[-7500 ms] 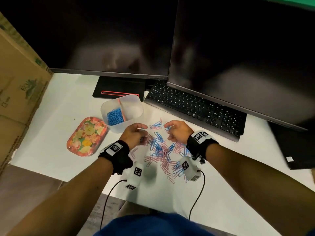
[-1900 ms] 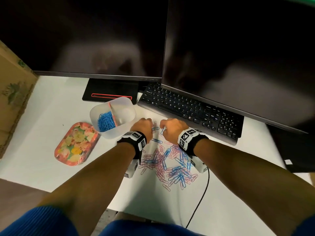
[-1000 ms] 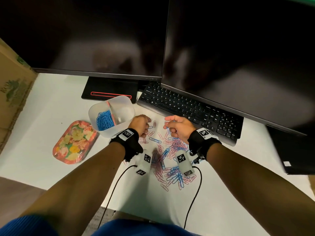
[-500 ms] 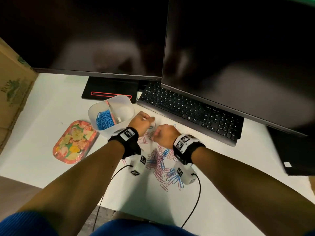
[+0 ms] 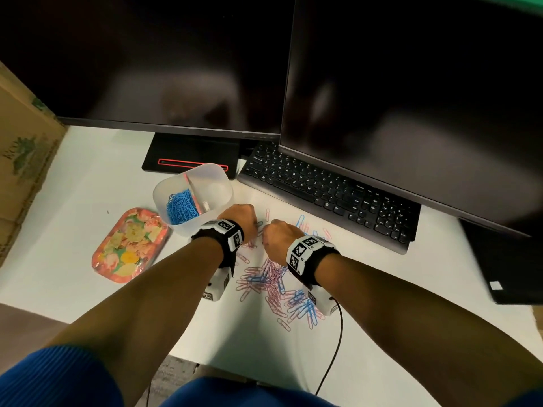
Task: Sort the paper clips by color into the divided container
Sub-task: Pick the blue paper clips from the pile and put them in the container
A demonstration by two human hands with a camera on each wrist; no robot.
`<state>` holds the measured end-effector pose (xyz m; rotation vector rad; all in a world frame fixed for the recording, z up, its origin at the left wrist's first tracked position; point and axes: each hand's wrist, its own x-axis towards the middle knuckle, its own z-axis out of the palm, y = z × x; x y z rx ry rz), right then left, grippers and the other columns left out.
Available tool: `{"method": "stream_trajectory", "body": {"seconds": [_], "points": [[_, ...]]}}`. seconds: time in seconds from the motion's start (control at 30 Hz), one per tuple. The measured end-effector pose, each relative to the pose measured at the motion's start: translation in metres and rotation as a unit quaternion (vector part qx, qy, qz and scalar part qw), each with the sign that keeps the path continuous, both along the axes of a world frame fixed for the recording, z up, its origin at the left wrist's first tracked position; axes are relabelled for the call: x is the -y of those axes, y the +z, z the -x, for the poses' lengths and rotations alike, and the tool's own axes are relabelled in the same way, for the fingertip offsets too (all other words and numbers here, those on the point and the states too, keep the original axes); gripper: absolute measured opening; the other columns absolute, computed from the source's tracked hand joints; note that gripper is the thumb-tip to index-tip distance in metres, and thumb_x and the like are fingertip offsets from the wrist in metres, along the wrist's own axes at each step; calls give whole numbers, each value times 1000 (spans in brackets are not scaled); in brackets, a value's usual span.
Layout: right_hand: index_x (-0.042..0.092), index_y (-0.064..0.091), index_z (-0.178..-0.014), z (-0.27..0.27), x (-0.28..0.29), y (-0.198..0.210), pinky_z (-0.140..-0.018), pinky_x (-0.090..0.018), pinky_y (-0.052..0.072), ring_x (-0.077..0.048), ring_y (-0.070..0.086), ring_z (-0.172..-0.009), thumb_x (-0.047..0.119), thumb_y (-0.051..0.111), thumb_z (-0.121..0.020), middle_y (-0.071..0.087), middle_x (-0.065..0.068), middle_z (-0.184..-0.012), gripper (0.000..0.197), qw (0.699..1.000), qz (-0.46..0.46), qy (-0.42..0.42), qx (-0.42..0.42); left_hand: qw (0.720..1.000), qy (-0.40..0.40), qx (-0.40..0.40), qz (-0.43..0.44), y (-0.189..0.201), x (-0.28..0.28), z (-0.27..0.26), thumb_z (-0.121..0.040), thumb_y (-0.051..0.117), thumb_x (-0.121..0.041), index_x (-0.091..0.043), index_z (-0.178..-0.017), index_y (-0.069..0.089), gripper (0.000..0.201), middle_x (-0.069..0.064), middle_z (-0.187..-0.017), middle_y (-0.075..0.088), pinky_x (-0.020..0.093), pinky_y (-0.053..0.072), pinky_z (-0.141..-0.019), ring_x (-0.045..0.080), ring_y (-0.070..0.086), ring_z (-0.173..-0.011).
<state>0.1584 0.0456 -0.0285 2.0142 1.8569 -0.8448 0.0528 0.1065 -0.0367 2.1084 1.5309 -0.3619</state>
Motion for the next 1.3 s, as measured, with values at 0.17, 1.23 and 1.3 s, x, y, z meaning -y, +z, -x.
{"method": "stream_trajectory", "body": {"seconds": [0.17,1.23,1.3], "points": [[15,61,-107,2,0,6,-78,-34,55,-30,64,-98,3,52,-84,63,-6,-108,28,999,-2,-2,-34,997,42,68,4,5,6,3,-82,62,-17,-13,-104,62,22,10,-104,67,31,49,-76,28,61,-97],[9,55,-89,-59,34,34,-48,-27,40,-21,54,-58,8,57,-91,53,-8,-69,2,710,93,-440,-541,776,360,417,306,29,74,46,-89,57,-26,-20,-70,48,22,-4,-57,35,21,21,-46,13,27,-47],[11,51,-87,-58,39,32,-44,-24,30,-18,44,-51,11,56,-91,47,-5,-65,7,709,96,-451,-534,896,252,315,186,25,87,43,-84,66,-30,-19,-71,56,20,-5,-59,46,22,32,-50,13,41,-51]]}}
